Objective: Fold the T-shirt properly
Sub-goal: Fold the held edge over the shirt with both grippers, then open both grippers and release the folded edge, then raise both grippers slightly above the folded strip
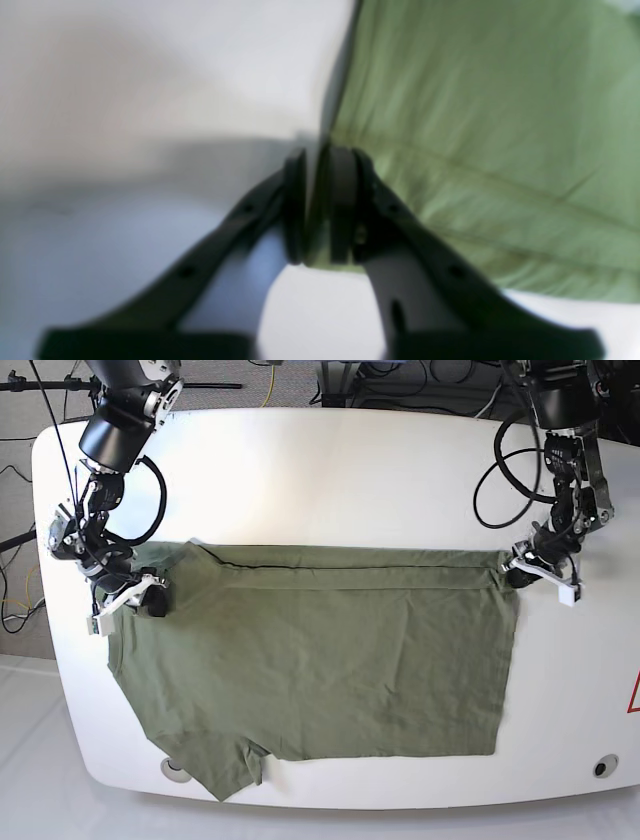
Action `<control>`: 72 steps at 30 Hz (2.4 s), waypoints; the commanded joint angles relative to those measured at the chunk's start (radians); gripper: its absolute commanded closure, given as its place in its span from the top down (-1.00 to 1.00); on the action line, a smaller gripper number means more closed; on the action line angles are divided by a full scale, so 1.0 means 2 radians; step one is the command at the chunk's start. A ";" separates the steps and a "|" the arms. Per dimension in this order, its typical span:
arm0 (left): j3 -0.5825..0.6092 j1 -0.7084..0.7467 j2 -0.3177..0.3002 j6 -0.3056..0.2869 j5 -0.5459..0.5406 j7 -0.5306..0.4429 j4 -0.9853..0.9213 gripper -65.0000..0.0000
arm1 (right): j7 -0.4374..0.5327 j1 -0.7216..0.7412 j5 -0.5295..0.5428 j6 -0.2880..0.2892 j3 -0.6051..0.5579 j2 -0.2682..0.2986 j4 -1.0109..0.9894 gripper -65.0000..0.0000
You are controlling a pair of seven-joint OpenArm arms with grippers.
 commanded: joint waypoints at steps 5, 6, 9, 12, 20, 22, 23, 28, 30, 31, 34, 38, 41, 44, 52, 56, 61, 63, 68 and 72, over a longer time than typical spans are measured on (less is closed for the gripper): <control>-0.010 -0.012 -0.009 0.004 0.049 -0.003 -0.022 -0.81 | 0.023 0.017 -0.009 -0.005 -0.013 0.008 -0.001 -0.66; -0.012 -0.012 -0.009 0.005 0.048 -0.004 -0.021 -0.75 | 0.025 0.018 -0.008 -0.005 -0.013 0.008 -0.003 -0.61; -0.019 -0.012 -0.012 0.006 0.041 -0.007 -0.015 -0.49 | 0.029 0.020 -0.007 -0.005 -0.008 0.008 -0.007 -0.44; -0.022 -0.010 -0.015 0.005 0.033 -0.012 -0.009 -0.31 | 0.032 0.018 -0.005 -0.005 0.003 0.009 -0.005 -0.27; -0.051 0.010 -0.015 0.004 0.003 -0.027 0.022 -0.13 | 0.028 -0.021 0.000 -0.011 0.082 0.012 0.034 -0.05; -0.056 0.014 -0.015 0.004 -0.001 -0.028 0.028 -0.11 | 0.029 -0.028 0.001 -0.010 0.092 0.014 0.043 -0.03; -0.058 0.016 -0.015 0.004 -0.003 -0.028 0.030 -0.10 | 0.030 -0.031 0.002 -0.010 0.094 0.015 0.045 -0.02; -0.056 0.014 -0.014 -0.002 -0.007 -0.039 0.030 -0.04 | 0.036 -0.047 -0.001 -0.006 0.086 0.026 0.058 0.08; -0.055 0.014 -0.014 -0.004 -0.007 -0.041 0.031 -0.04 | 0.036 -0.049 0.000 -0.006 0.079 0.030 0.062 0.10; -0.055 0.014 -0.014 -0.005 -0.006 -0.041 0.032 -0.05 | 0.037 -0.050 0.000 -0.006 0.078 0.031 0.064 0.10; -0.057 0.015 -0.013 -0.007 -0.006 -0.042 0.035 -0.07 | 0.037 -0.058 0.001 -0.007 0.077 0.032 0.076 0.10; -0.059 0.021 -0.015 -0.018 0.007 -0.029 0.079 -0.21 | 0.022 -0.081 0.001 -0.010 0.084 0.029 0.105 0.06; -0.060 0.028 -0.015 -0.023 0.013 -0.016 0.117 -0.32 | 0.013 -0.091 0.004 -0.010 0.088 0.026 0.119 0.04; -0.063 0.040 -0.017 -0.024 0.018 -0.006 0.159 -0.36 | 0.002 -0.099 0.008 -0.009 0.093 0.024 0.136 0.03; -0.071 0.100 -0.030 -0.009 0.026 -0.030 0.234 -0.20 | -0.026 -0.126 0.026 -0.007 0.097 0.026 0.200 0.07; -0.070 0.099 -0.025 -0.009 0.025 -0.035 0.219 -0.16 | -0.019 -0.133 0.032 -0.021 0.097 0.027 0.187 0.07; -0.076 0.083 -0.003 -0.014 0.029 -0.033 0.187 -0.16 | 0.012 -0.134 0.024 -0.053 0.097 0.029 0.140 0.08; -0.075 0.078 0.003 -0.015 0.028 -0.031 0.176 -0.15 | 0.025 -0.132 0.022 -0.067 0.097 0.031 0.114 0.08; -0.075 0.070 0.010 -0.014 0.031 -0.024 0.135 -0.18 | 0.030 -0.118 0.016 -0.061 0.094 0.038 0.059 0.09; -0.074 0.069 0.011 -0.013 0.034 -0.026 0.124 -0.19 | 0.030 -0.114 0.013 -0.050 0.094 0.043 0.037 0.09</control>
